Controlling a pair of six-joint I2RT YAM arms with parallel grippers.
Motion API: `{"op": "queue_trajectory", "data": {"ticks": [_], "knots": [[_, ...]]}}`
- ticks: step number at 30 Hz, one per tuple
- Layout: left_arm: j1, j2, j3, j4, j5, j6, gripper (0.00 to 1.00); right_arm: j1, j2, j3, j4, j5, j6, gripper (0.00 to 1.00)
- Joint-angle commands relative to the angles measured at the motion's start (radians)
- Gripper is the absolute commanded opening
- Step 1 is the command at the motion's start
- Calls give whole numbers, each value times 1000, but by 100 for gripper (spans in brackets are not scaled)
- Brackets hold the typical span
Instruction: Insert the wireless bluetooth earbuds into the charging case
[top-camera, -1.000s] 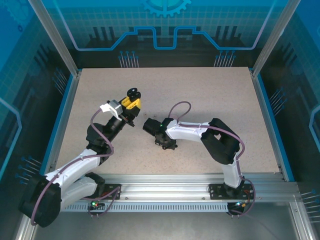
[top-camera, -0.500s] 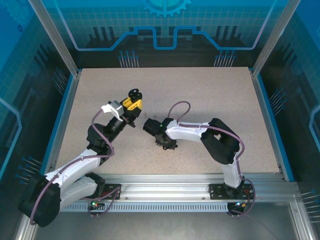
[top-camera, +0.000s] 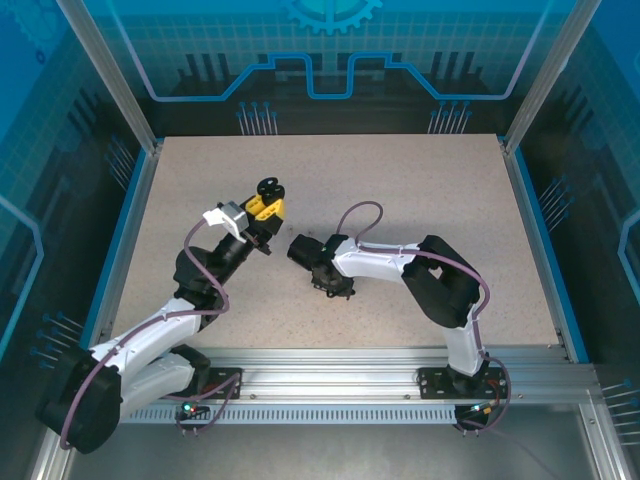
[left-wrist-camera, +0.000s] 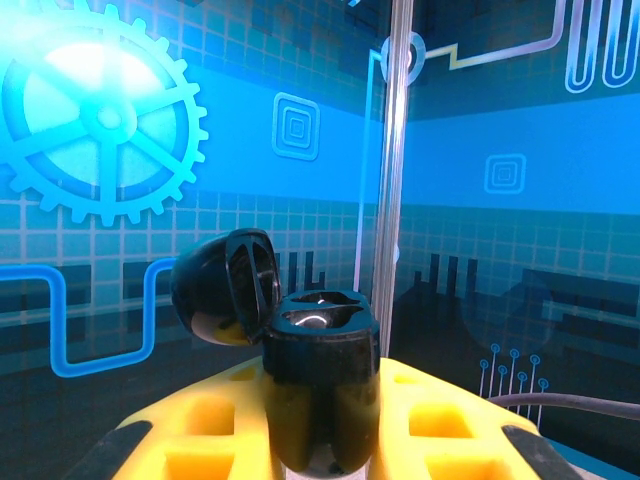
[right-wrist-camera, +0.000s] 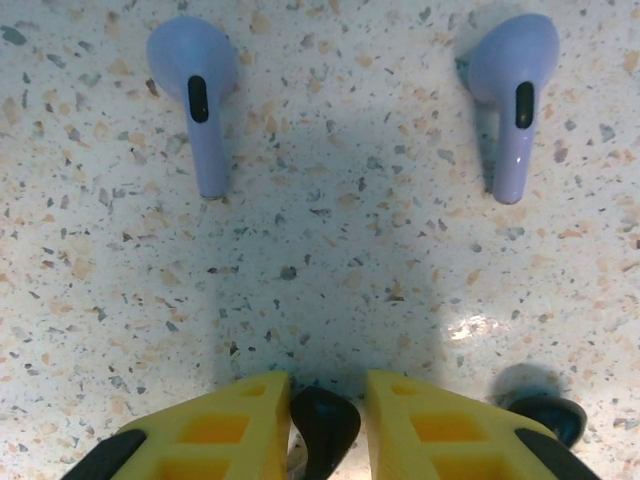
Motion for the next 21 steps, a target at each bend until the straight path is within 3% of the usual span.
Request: {"op": "queue_trajectory", "data": {"ticks": [1, 21], "knots": [[-10, 3, -9, 33, 9, 29, 0, -23, 27, 6, 4, 17, 8, 24], [-10, -2, -17, 35, 7, 28, 0, -8, -24, -58, 85, 17, -1, 14]]}}
